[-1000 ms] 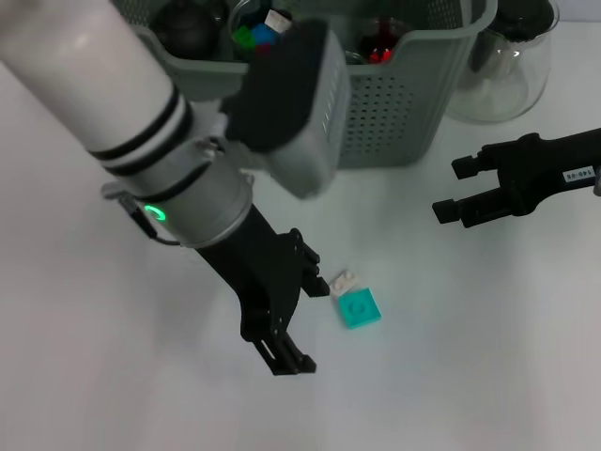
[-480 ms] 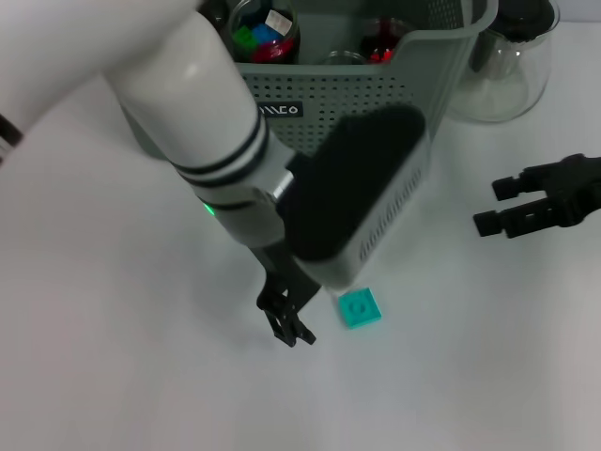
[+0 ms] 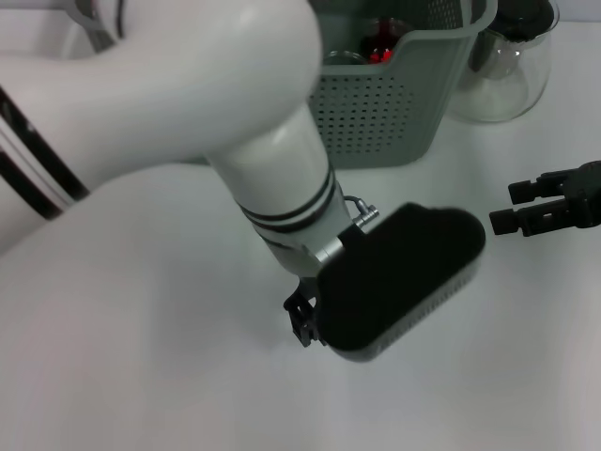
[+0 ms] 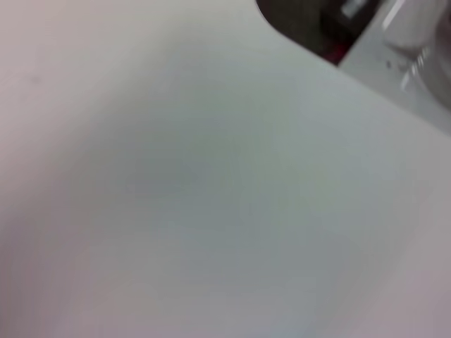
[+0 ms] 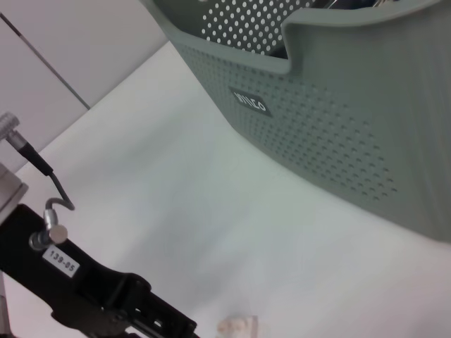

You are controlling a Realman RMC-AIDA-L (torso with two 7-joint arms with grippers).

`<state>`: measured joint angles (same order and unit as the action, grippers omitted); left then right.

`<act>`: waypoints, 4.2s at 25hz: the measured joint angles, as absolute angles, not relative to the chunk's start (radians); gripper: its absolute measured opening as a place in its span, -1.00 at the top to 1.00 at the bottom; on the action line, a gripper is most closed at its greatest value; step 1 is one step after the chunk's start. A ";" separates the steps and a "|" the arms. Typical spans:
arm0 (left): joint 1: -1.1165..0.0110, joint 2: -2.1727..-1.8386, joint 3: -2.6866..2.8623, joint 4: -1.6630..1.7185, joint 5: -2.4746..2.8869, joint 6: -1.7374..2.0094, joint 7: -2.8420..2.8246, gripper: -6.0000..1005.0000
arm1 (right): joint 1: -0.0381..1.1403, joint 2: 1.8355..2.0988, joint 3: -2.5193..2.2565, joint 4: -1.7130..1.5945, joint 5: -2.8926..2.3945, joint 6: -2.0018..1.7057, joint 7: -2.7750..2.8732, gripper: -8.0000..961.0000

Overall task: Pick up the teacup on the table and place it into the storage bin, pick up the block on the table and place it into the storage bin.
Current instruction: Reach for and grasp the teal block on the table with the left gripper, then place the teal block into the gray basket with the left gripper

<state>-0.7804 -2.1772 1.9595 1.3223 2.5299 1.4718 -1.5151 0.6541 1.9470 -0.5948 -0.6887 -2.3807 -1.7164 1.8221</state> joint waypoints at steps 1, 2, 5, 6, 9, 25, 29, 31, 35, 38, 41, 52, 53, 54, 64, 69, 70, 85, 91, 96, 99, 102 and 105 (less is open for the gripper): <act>-0.789 -2.177 1.977 1.319 2.541 1.463 -1.515 -0.71 | 0.654 1.948 -0.594 -0.689 -2.381 -1.715 1.822 -0.92; -0.797 -2.177 1.993 1.315 2.547 1.456 -1.515 -0.71 | 0.654 1.951 -0.591 -0.689 -2.381 -1.713 1.822 -0.92; -0.824 -2.177 2.035 1.287 2.567 1.425 -1.513 -0.71 | 0.654 1.958 -0.583 -0.689 -2.381 -1.707 1.822 -0.92; -0.834 -2.177 2.053 1.269 2.575 1.410 -1.511 -0.71 | 0.654 1.961 -0.581 -0.689 -2.381 -1.705 1.822 -0.92; -0.858 -2.178 2.085 1.229 2.578 1.389 -1.498 -0.71 | 0.654 1.969 -0.575 -0.689 -2.381 -1.700 1.824 -0.91; -0.939 -2.178 2.172 1.182 2.558 1.403 -1.485 -0.71 | 0.644 1.983 -0.554 -0.689 -2.381 -1.681 1.821 -0.91; -0.956 -2.178 2.173 1.182 2.542 1.405 -1.486 -0.71 | 0.643 1.981 -0.554 -0.693 -2.381 -1.680 1.820 -0.91; -0.964 -2.178 2.174 1.181 2.528 1.404 -1.485 -0.71 | 0.642 1.979 -0.554 -0.694 -2.381 -1.679 1.820 -0.91; -0.977 -2.178 2.180 1.178 2.506 1.389 -1.480 -0.70 | 0.643 1.979 -0.554 -0.696 -2.381 -1.674 1.817 -0.91; -0.987 -2.178 2.185 1.174 2.493 1.373 -1.478 -0.70 | 0.645 1.980 -0.553 -0.694 -2.381 -1.668 1.811 -0.91; -0.995 -2.178 2.187 1.161 2.492 1.354 -1.477 -0.70 | 0.645 1.980 -0.553 -0.691 -2.381 -1.661 1.810 -0.91; -1.009 -2.178 2.224 1.126 2.491 1.299 -1.477 -0.67 | 0.646 1.980 -0.552 -0.690 -2.381 -1.654 1.807 -0.91; -1.009 -2.178 2.224 1.126 2.491 1.299 -1.477 -0.67 | 0.646 1.980 -0.552 -0.690 -2.381 -1.654 1.807 -0.91; -1.009 -2.178 2.225 1.125 2.491 1.298 -1.477 -0.66 | 0.646 1.980 -0.552 -0.690 -2.381 -1.653 1.807 -0.91; -1.020 -2.178 2.249 1.095 2.490 1.262 -1.483 -0.44 | 0.645 1.982 -0.552 -0.689 -2.381 -1.649 1.804 -0.91; -1.022 -2.178 2.250 1.087 2.489 1.259 -1.484 -0.42 | 0.643 1.984 -0.552 -0.689 -2.381 -1.647 1.799 -0.91; -1.022 -2.178 2.251 1.087 2.489 1.259 -1.484 -0.42 | 0.643 1.984 -0.552 -0.689 -2.381 -1.646 1.798 -0.91; -1.023 -2.178 2.254 1.081 2.494 1.264 -1.504 0.05 | 0.643 1.985 -0.548 -0.690 -2.381 -1.646 1.796 -0.91; -1.018 -2.178 2.210 1.120 2.498 1.316 -1.537 0.19 | 0.643 1.984 -0.546 -0.697 -2.381 -1.646 1.796 -0.91; -0.988 -2.178 2.105 1.167 2.488 1.393 -1.571 0.18 | 0.649 1.983 -0.546 -0.699 -2.381 -1.646 1.794 -0.91; -0.951 -2.178 1.988 1.209 2.448 1.471 -1.580 0.18 | 0.651 1.979 -0.546 -0.699 -2.381 -1.646 1.792 -0.91; -0.906 -2.178 1.822 1.239 2.379 1.559 -1.590 0.17 | 0.651 1.974 -0.546 -0.699 -2.381 -1.647 1.792 -0.91; -0.862 -2.177 1.611 1.250 2.293 1.643 -1.606 0.17 | 0.652 1.970 -0.546 -0.700 -2.381 -1.648 1.790 -0.91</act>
<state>-0.8616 -2.1767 1.6111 1.2503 2.2931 1.6433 -1.6056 0.6517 1.9702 -0.5461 -0.6996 -2.3807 -1.6478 1.7903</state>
